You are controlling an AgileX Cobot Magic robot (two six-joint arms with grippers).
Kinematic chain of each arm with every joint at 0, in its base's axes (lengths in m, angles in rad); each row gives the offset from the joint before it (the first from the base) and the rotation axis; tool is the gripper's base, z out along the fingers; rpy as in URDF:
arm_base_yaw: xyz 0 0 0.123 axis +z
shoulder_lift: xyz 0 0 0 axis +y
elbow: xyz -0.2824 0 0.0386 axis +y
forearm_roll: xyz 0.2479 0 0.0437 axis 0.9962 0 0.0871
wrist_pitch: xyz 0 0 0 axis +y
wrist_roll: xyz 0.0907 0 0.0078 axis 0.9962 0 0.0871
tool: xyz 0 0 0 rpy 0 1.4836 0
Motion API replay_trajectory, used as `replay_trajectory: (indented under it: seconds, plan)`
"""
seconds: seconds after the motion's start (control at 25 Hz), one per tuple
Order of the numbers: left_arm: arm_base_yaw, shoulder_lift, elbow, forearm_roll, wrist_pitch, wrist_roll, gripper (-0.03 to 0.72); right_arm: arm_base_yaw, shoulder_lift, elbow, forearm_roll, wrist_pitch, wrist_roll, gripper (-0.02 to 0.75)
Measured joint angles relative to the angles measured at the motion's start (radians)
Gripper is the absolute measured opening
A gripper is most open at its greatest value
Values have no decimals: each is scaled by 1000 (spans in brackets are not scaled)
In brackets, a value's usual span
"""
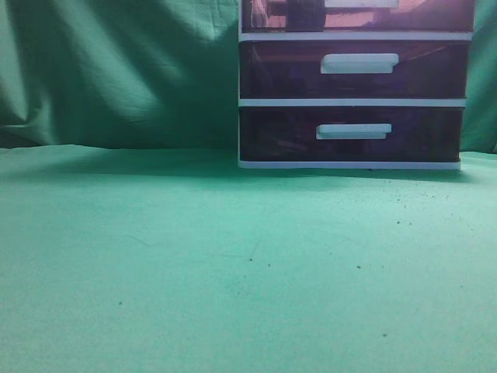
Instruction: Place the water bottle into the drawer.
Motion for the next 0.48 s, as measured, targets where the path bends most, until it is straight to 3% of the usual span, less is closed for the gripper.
replay_trajectory:
  seconds: [0.28, 0.36, 0.48]
  plan:
    - [354, 0, 105, -9, -13, 0, 0, 0, 0, 0, 0, 0, 0, 0]
    - [399, 0, 145, -16, -43, 0, 0, 0, 0, 0, 0, 0, 0, 0]
    - [409, -19, 158, -10, -53, 0, 0, 0, 0, 0, 0, 0, 0, 0]
